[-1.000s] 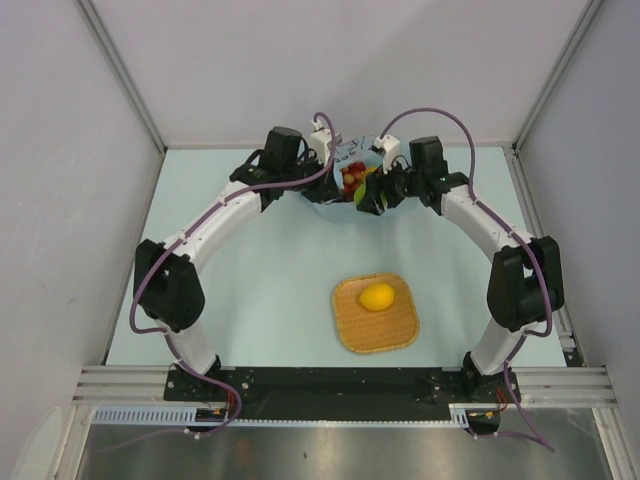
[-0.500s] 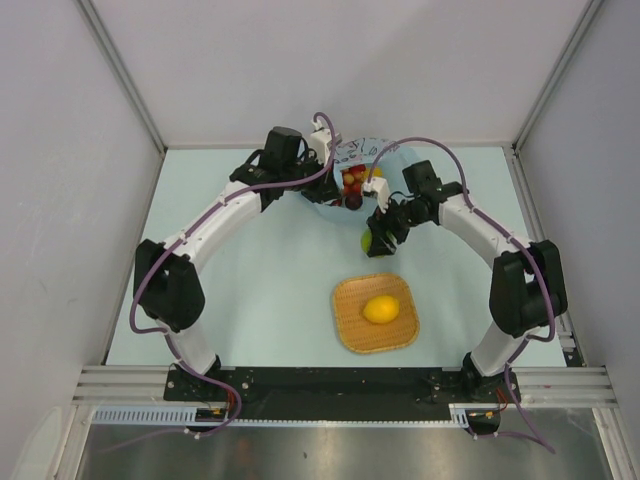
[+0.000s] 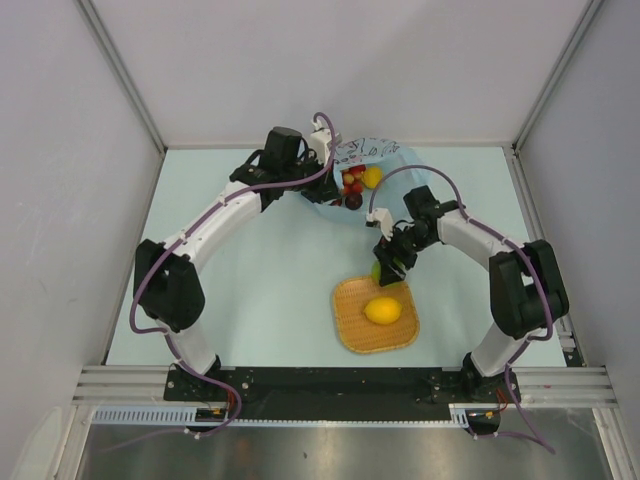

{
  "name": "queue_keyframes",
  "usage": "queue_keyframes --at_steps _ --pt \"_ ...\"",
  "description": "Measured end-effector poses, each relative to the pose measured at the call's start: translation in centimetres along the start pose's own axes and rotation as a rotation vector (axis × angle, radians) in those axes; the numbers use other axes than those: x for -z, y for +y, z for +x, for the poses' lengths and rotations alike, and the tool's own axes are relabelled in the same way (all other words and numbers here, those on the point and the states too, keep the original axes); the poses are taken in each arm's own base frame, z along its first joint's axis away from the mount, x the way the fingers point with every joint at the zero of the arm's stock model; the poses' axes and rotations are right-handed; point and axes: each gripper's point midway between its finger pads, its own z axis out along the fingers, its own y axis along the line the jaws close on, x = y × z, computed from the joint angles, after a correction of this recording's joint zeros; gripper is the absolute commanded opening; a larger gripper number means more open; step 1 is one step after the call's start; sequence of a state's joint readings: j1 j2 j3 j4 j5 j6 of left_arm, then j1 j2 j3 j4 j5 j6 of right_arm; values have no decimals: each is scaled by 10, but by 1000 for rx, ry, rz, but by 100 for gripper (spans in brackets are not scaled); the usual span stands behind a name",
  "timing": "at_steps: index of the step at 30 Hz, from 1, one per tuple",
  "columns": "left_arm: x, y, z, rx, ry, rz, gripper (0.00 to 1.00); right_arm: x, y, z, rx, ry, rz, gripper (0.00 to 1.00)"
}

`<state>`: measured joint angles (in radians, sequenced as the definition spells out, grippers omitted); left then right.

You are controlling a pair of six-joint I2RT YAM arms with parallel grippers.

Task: Take the fake fruits out of the plastic bag
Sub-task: Place the fake fruit on the plate.

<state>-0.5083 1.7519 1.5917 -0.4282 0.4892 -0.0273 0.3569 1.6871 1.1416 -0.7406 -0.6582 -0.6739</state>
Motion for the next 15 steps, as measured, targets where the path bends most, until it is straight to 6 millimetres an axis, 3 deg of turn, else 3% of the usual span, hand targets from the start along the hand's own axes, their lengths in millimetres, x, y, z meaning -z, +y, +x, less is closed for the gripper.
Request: queue_keyframes --at_steps 15 --pt "-2 0 6 5 12 2 0 3 10 22 8 32 21 36"
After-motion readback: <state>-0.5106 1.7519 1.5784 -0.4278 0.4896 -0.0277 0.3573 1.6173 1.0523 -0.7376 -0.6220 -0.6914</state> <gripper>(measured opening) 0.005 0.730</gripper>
